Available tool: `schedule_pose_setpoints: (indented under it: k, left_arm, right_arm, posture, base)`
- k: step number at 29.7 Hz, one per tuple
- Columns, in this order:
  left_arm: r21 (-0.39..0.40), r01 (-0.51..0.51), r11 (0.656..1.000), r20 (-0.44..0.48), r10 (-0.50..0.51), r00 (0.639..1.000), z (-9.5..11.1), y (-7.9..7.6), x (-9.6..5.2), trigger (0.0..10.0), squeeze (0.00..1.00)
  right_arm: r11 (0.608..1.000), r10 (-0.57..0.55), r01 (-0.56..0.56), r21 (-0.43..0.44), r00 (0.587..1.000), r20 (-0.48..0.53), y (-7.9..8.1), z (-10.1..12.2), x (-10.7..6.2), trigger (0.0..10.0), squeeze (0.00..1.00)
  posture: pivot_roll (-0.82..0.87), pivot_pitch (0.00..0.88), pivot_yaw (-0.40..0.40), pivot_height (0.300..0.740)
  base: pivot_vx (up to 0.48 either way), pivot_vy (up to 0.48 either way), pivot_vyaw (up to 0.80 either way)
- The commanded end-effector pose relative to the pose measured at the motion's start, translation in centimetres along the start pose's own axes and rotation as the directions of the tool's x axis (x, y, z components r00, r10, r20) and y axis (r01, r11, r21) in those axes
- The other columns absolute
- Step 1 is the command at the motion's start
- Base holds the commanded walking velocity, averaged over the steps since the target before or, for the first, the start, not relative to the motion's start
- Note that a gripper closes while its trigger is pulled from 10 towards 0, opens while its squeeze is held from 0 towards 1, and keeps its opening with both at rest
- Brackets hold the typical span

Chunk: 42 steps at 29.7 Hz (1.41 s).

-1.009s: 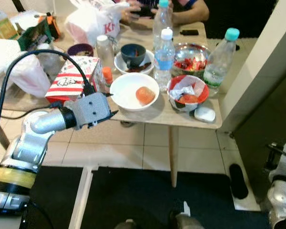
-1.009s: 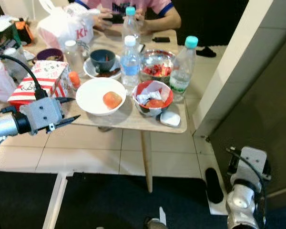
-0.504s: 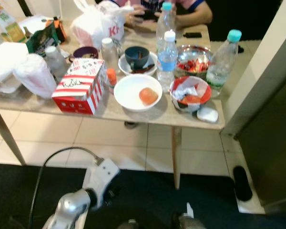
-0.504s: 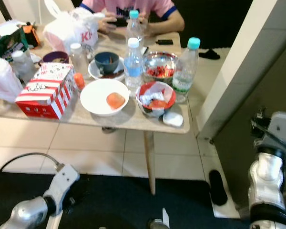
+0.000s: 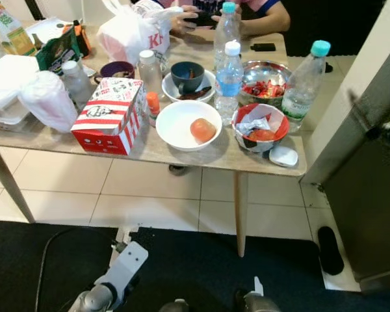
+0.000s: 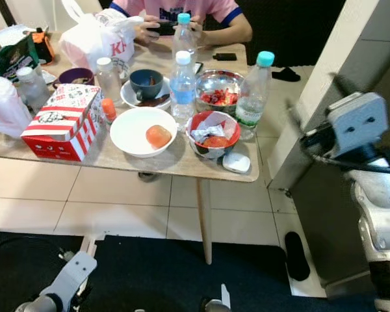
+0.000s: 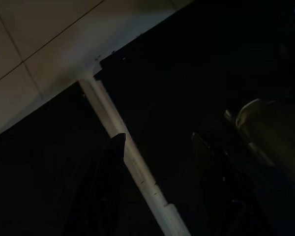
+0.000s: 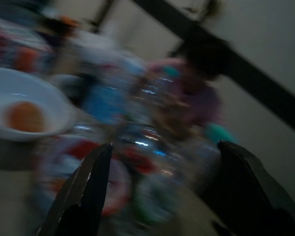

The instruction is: Restocking fridge

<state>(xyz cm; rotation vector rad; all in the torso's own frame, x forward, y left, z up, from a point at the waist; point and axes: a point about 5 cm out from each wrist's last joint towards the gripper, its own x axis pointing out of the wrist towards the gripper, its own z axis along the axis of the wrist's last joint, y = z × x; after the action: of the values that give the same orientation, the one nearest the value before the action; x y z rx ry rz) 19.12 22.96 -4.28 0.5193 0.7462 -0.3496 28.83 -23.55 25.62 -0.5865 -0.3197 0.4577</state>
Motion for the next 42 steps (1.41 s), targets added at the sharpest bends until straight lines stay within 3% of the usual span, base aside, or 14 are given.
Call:
schedule_pose_setpoints:
  k: [1, 4, 7, 11, 17, 21, 32, 34, 36, 37, 42]
  left_arm:
    - [0.013, 0.009, 1.0, -0.016, -0.009, 1.0, -0.5, -0.7, 0.0, 10.0, 0.0]
    - [0.026, 0.008, 1.0, -0.011, -0.007, 1.0, -0.3, -0.8, 0.3, 10.0, 0.0]
    - [0.029, 0.007, 1.0, -0.009, -0.007, 1.0, -0.3, -0.9, 0.4, 10.0, 0.0]
    - [0.037, 0.006, 0.999, -0.005, -0.005, 1.0, -0.2, -1.0, 0.7, 10.0, 0.0]
    - [0.061, 0.011, 0.998, -0.002, -0.011, 1.0, -0.5, -1.4, 0.7, 10.0, 0.0]
    - [0.057, 0.009, 0.998, -0.009, -0.008, 1.0, -0.9, -1.5, 0.5, 10.0, 0.0]
    - [0.059, 0.01, 0.998, -0.015, -0.009, 1.0, -1.4, -1.8, 0.4, 10.0, 0.0]
    - [0.062, 0.011, 0.998, -0.016, -0.01, 1.0, -1.4, -1.8, 0.5, 10.0, 0.0]
    - [0.063, 0.012, 0.998, -0.016, -0.011, 1.0, -1.4, -1.8, 0.5, 10.0, 0.0]
    - [0.063, 0.012, 0.998, -0.016, -0.011, 1.0, -1.4, -1.9, 0.5, 10.0, 0.0]
    - [0.065, 0.015, 0.998, -0.017, -0.014, 1.0, -1.4, -2.0, 0.6, 10.0, 0.0]
  right_arm:
    - [0.995, 0.098, -0.098, 0.025, 0.995, -0.001, 1.4, 0.3, 0.1, 10.0, 0.0]
    - [0.973, 0.231, -0.23, 0.017, 0.973, -0.031, 4.0, 0.4, 1.9, 10.0, 0.0]
    - [0.972, 0.235, -0.234, 0.019, 0.971, -0.043, 4.2, 0.2, 2.3, 10.0, 0.0]
    - [0.972, 0.236, -0.232, 0.044, 0.958, -0.162, 4.7, -2.2, 4.0, 10.0, 0.0]
    - [0.911, 0.412, -0.388, 0.139, 0.861, -0.297, 6.8, -5.2, 5.4, 10.0, 0.0]
    - [0.906, 0.423, -0.391, 0.162, 0.83, -0.364, 6.6, -6.8, 5.7, 10.0, 0.0]
    - [0.915, 0.399, -0.386, 0.116, 0.826, -0.399, 6.0, -7.5, 7.2, 10.0, 0.0]
    - [0.895, 0.436, -0.435, 0.093, 0.816, -0.379, 6.3, -7.2, 7.4, 3.8, 0.0]
    - [0.888, 0.449, -0.452, 0.084, 0.813, -0.37, 6.4, -7.1, 7.5, 3.8, 0.0]
    - [0.884, 0.455, -0.461, 0.074, 0.814, -0.361, 6.5, -6.9, 7.6, 0.0, 0.0]
    - [0.879, 0.463, -0.473, 0.053, 0.822, -0.332, 6.4, -6.3, 7.9, 0.0, 0.0]
  posture:
    - [-0.06, 0.159, -0.009, 0.727]
    - [-0.06, 0.161, -0.009, 0.727]
    - [-0.06, 0.161, -0.009, 0.727]
    - [-0.05, 0.168, -0.014, 0.727]
    - [-0.03, 0.184, -0.023, 0.727]
    - [-0.02, 0.195, -0.032, 0.727]
    - [-0.02, 0.2, -0.03, 0.727]
    - [-0.02, 0.2, -0.029, 0.727]
    - [-0.02, 0.2, -0.029, 0.727]
    - [-0.02, 0.201, -0.029, 0.727]
    - [-0.02, 0.2, -0.028, 0.727]
  base:
    - [0.0, 0.0, 0.0]
    - [0.0, 0.0, 0.0]
    - [0.0, 0.0, 0.0]
    - [0.0, 0.0, 0.0]
    - [0.0, 0.0, 0.0]
    - [0.0, 0.0, 0.0]
    - [0.0, 0.0, 0.0]
    - [0.0, 0.0, 0.0]
    - [0.0, 0.0, 0.0]
    - [0.0, 0.0, 0.0]
    - [0.0, 0.0, 0.0]
